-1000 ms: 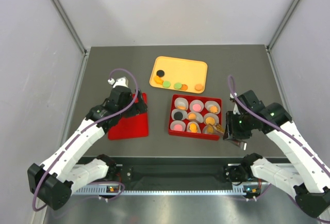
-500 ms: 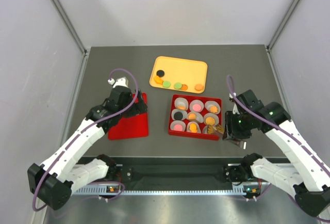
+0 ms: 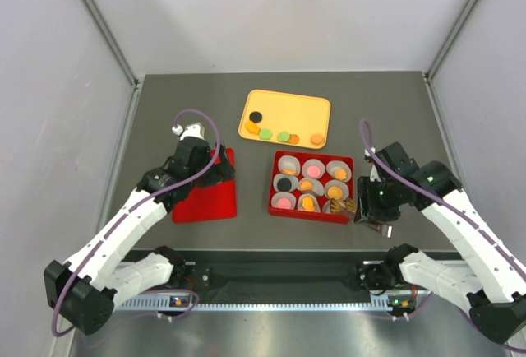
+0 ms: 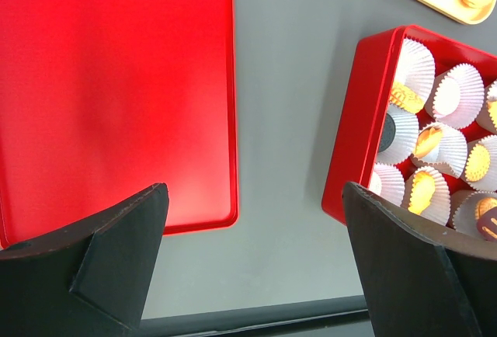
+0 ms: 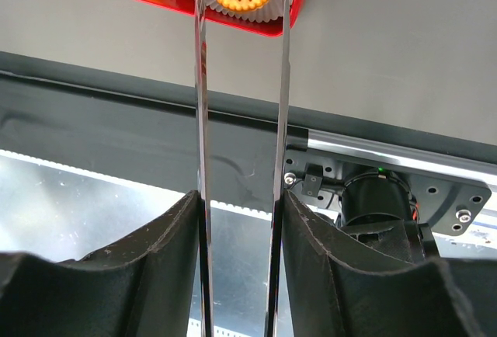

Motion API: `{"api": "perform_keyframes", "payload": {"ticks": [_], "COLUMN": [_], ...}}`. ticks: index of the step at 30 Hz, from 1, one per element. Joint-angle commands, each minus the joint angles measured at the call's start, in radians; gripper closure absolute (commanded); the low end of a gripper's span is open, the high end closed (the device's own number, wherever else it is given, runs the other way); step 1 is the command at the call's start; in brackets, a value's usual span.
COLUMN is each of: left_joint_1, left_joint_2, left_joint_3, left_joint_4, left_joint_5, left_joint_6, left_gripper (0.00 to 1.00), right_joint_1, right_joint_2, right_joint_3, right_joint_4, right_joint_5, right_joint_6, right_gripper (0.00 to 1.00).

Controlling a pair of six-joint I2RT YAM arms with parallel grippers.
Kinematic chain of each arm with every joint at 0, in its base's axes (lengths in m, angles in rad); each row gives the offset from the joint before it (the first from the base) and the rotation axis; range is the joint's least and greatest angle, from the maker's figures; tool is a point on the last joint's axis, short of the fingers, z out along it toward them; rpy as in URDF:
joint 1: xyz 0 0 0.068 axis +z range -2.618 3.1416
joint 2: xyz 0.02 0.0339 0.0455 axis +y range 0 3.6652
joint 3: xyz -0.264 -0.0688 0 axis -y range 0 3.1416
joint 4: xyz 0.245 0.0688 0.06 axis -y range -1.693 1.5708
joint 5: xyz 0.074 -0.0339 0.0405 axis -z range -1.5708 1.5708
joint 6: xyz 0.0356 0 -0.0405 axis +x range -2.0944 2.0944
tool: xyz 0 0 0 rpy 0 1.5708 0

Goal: Pack the cookies

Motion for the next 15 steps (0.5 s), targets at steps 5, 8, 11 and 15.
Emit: {"api": "perform_keyframes", "payload": {"ticks": [5, 8, 11, 15], "left_joint_1": [0.004, 0.004, 0.004, 0.004], "left_joint_2": [-0.024, -0.024, -0.022, -0.022], "left_joint_3": [-0.004, -0.007, -0.006, -0.004], "left_joint_4": [0.014, 0.016, 0.016, 0.014], "left_joint_5": [0.002, 0.004, 0.004, 0.002], "left_joint_6": [0.003, 0.003, 0.004, 0.007], "left_gripper": [0.02, 0.02, 0.02, 0.02], "right_joint_1": [-0.008, -0.008, -0.008, -0.009], "right_joint_2": [0.004, 0.008, 0.01, 0.015], "right_joint_3": [0.053, 0.056, 0.059, 0.065], "right_joint_4": [0.015, 0.013, 0.015, 0.01], "right_joint_5": [-0.006, -0.006, -0.006, -0.008], "right_joint_6": [-0.013, -0.015, -0.016, -0.016], "right_gripper": [0.55, 0.55, 0.55, 0.55]}}
